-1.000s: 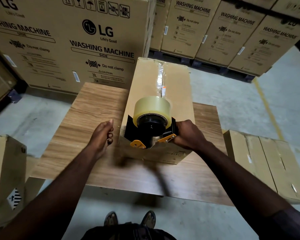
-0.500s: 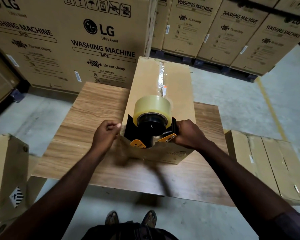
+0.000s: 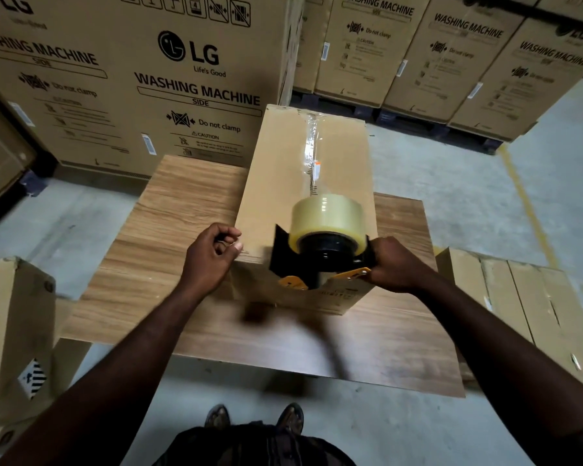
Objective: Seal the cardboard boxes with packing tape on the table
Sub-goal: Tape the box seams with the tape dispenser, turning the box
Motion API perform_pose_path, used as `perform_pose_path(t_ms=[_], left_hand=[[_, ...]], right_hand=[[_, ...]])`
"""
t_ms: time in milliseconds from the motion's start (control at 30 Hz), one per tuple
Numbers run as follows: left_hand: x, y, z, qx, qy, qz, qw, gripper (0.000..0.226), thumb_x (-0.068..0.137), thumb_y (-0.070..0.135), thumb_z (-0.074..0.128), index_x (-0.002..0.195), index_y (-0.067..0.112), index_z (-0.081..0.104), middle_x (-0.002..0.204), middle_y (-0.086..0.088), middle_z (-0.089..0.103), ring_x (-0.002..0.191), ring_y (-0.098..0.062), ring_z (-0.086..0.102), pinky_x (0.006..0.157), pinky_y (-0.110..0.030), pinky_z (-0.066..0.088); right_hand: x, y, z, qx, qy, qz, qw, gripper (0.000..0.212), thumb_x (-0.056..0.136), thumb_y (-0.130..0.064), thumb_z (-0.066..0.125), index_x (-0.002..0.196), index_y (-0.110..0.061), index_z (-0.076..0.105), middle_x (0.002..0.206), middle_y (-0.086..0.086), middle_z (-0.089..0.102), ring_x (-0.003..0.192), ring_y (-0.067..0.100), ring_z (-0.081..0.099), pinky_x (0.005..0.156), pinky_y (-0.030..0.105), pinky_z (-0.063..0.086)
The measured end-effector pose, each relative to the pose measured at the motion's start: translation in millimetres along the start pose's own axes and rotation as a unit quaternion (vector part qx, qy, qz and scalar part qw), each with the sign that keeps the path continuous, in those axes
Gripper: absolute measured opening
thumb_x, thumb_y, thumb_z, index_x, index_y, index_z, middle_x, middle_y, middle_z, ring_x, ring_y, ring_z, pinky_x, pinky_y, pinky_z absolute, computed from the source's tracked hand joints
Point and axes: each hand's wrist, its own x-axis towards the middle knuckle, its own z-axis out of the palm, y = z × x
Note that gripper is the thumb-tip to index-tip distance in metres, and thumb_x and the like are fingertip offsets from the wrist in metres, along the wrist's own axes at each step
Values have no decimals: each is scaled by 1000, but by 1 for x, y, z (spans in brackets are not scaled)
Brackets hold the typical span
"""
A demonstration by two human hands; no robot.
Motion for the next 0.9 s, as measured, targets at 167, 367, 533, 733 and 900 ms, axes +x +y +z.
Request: perform_pose_path(t_ms=[167, 367, 533, 733, 900], left_hand=[[-13, 12, 8, 198, 46, 135, 970, 37, 84, 10, 58, 109, 33, 71, 115, 11, 66, 105, -14, 58, 94, -37, 42], [-60, 23, 65, 350, -102, 299, 882, 54, 82, 11, 55, 136, 6, 59, 142, -13, 57, 132, -33, 54, 118, -49, 28], [-63, 35, 82, 346, -137, 308, 875, 44, 82, 25, 73, 124, 12, 71, 145, -13, 54, 137, -28, 47, 116, -50, 30], [-59, 27, 77, 295, -170, 284, 896, 60, 89, 25, 60, 147, 15, 48, 155, 0, 45, 145, -17, 38, 121, -38, 21], [-59, 24, 81, 293, -169, 263, 904, 55, 96, 38, 48, 149, 20, 48, 155, 5, 44, 147, -13, 34, 122, -35, 20]], right_hand=[[-26, 53, 6, 52, 44, -9, 998, 34, 77, -46, 62, 85, -15, 72, 76, 1, 72, 73, 22, 68, 64, 45, 54], [-18, 66, 19, 76, 42, -8, 996, 22, 76, -35, 60, 83, -16, 68, 74, 1, 69, 73, 24, 67, 64, 47, 53], [-20, 70, 22, 78, 40, -9, 996, 28, 76, -41, 59, 81, -15, 70, 73, 0, 70, 73, 22, 68, 63, 44, 53], [-38, 85, 6, 87, 59, 3, 994, 26, 75, -47, 72, 82, -22, 78, 77, -6, 75, 75, 12, 70, 64, 42, 56], [-80, 112, -15, 124, 127, -14, 984, 21, 71, -45, 63, 92, -46, 66, 83, 3, 71, 81, 15, 63, 85, 36, 57]])
